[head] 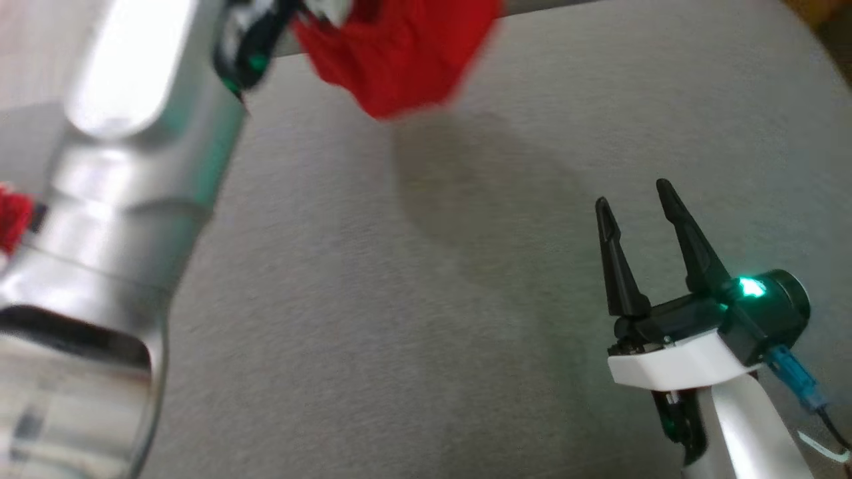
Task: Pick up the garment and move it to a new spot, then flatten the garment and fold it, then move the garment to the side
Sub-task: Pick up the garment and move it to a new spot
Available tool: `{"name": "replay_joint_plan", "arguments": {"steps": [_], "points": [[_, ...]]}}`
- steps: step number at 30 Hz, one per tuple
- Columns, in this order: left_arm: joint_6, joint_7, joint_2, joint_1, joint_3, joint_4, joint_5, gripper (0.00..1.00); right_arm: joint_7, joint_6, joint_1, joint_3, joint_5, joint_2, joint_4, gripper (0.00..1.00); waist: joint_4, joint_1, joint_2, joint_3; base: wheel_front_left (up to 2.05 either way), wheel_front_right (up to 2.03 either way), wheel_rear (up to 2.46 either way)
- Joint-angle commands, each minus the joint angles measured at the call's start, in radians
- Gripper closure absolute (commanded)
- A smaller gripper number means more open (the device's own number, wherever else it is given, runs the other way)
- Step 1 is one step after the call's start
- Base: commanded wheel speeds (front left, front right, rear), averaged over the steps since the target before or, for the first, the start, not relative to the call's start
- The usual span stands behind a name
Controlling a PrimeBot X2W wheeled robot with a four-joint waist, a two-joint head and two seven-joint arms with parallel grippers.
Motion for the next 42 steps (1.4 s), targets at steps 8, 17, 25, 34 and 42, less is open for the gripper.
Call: {"name": "replay_joint_plan", "arguments": {"steps": [8,17,25,34,42], "points": [[0.002,0.030,0.054,0.183,-0.112,-0.083,-0.059,1.00,0.001,-0.001,-0.007,0.054,0.049,0.010,-0.059,0.00,-0.144,0.0001,0.0000,0.052,0.00,0.00,0.00],[0.043,-0.223,0.081,0.416,-0.145,0.044,-0.007,0.26,0.001,-0.001,-0.022,0.094,0.073,0.010,-0.054,0.00,-0.177,0.0001,0.0000,0.128,0.00,0.00,0.00],[0.124,-0.543,0.074,0.491,-0.141,0.061,0.092,0.00,0.001,-0.001,0.007,0.066,0.066,0.010,-0.011,0.00,-0.120,0.0001,0.0000,0.069,0.00,0.00,0.00],[0.346,-0.566,0.025,0.862,0.096,-0.342,0.259,0.00,0.001,-0.001,0.084,-0.039,0.031,0.010,0.024,0.00,0.070,0.0001,0.0000,-0.064,0.00,0.00,0.00],[0.347,-0.566,-0.052,1.155,0.286,-0.555,0.391,0.00,0.001,-0.001,0.161,-0.142,0.019,0.010,0.048,0.00,0.210,0.0001,0.0000,-0.152,0.00,0.00,0.00]]}}
